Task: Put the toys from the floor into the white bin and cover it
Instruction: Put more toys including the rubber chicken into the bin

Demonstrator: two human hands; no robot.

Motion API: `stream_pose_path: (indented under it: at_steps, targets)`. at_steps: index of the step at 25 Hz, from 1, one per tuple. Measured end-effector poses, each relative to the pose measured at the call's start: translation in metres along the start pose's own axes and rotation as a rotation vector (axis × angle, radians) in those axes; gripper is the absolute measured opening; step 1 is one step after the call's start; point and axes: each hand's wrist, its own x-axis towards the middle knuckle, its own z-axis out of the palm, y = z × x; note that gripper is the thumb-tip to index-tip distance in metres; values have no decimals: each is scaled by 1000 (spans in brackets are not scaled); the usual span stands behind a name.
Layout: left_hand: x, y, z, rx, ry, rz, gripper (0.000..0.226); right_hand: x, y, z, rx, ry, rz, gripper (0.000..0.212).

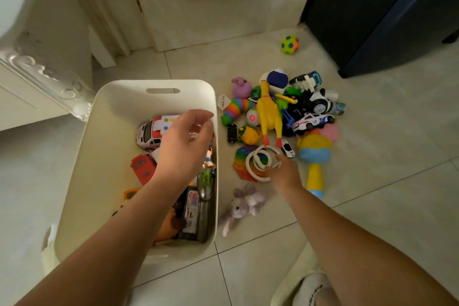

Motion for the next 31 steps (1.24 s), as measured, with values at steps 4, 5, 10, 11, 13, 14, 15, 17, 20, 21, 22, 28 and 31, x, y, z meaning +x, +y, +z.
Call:
stream_pose_path:
  at_steps: [4, 5, 10, 11, 13, 14, 15, 17, 20, 21, 22, 28, 31]
  targets:
    - [12, 19, 35, 6, -126, 153, 20, 20, -36, -16, 574, 274, 58, 30]
    - [17, 22, 46, 4, -154, 146, 22, 34, -48, -20, 727, 207, 118, 31]
    - [36, 20, 89, -114, -346, -203, 40, 63, -69, -26, 956, -234, 289, 27]
    - [38, 19, 94, -127, -359, -248, 43, 59, -69, -28, 1028, -278, 271, 27]
    - [41, 19, 96, -184, -334, -288, 40, 45, -69, -37, 1237, -417, 241, 25]
    - [42, 21, 95, -200, -300, -277, 32, 37, -67, -41, 1308, -493, 214, 23]
    - [42, 26, 91, -202, -267, -272, 23, 27, -65, -46, 1347, -564, 183, 22]
    - [44, 33, 86, -254, -236, -286, 50, 1, -67, -56, 1345, -721, 107, 23]
    - [49, 36, 83, -361, -245, -354, 79, -21, -74, -66, 1249, -836, -16, 23]
    - [50, 37, 82, -385, -247, -390, 63, -19, -76, -70, 1204, -762, -16, 22]
    - [52, 38, 82, -412, -237, -432, 44, -10, -75, -73, 1123, -597, 3, 22]
    - [67, 28, 112, -395, -270, -647, 50, 85, -19, -106, -262, 177, -96, 53]
    - [72, 21, 133, -277, -354, -656, 44, 115, -5, -95, -636, 54, -164, 71]
